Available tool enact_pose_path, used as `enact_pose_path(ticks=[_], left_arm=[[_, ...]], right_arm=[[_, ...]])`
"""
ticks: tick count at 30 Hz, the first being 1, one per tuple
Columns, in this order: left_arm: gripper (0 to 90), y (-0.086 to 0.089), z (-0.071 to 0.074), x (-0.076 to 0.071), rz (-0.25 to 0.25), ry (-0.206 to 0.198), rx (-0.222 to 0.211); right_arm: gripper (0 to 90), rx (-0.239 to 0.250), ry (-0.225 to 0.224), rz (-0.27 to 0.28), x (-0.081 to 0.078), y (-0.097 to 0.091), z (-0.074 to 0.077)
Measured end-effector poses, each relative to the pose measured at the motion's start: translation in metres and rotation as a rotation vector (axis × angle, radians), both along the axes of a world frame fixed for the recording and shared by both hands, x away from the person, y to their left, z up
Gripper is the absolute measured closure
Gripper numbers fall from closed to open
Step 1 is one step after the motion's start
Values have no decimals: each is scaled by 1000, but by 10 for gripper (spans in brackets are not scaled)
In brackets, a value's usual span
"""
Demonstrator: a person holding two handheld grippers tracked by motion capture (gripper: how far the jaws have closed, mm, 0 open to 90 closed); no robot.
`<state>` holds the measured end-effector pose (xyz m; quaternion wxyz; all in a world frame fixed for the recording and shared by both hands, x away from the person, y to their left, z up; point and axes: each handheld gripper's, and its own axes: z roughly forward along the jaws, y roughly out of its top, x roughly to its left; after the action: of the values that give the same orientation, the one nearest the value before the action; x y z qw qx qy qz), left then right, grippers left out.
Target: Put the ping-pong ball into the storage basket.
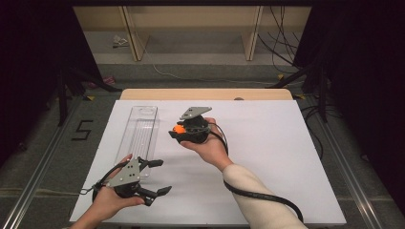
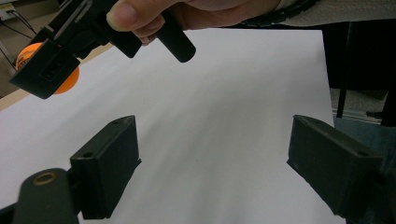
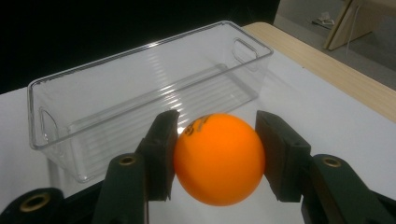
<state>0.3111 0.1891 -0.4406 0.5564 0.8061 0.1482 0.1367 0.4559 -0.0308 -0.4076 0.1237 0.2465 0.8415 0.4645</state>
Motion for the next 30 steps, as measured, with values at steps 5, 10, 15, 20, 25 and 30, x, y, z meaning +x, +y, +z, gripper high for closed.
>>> enact_pose_path(ticks=[5, 10, 15, 20, 25, 30], left_arm=[[158, 0, 0, 0, 0, 1, -1], [158, 0, 0, 0, -3, -3, 0], [158, 0, 0, -1, -5, -2, -1], [158, 0, 0, 0, -5, -2, 0], [158, 0, 0, 0, -6, -1, 0], [158, 0, 0, -1, -6, -1, 0]], right_arm=[[514, 1, 0, 1, 1, 2, 2], [514, -1, -2, 3, 1, 5, 3], [514, -6, -5, 13, 2, 8, 3], [514, -2, -5, 20, 2, 12, 4], [514, -3, -6, 22, 2, 14, 4], [514, -4, -4, 23, 3, 16, 4]])
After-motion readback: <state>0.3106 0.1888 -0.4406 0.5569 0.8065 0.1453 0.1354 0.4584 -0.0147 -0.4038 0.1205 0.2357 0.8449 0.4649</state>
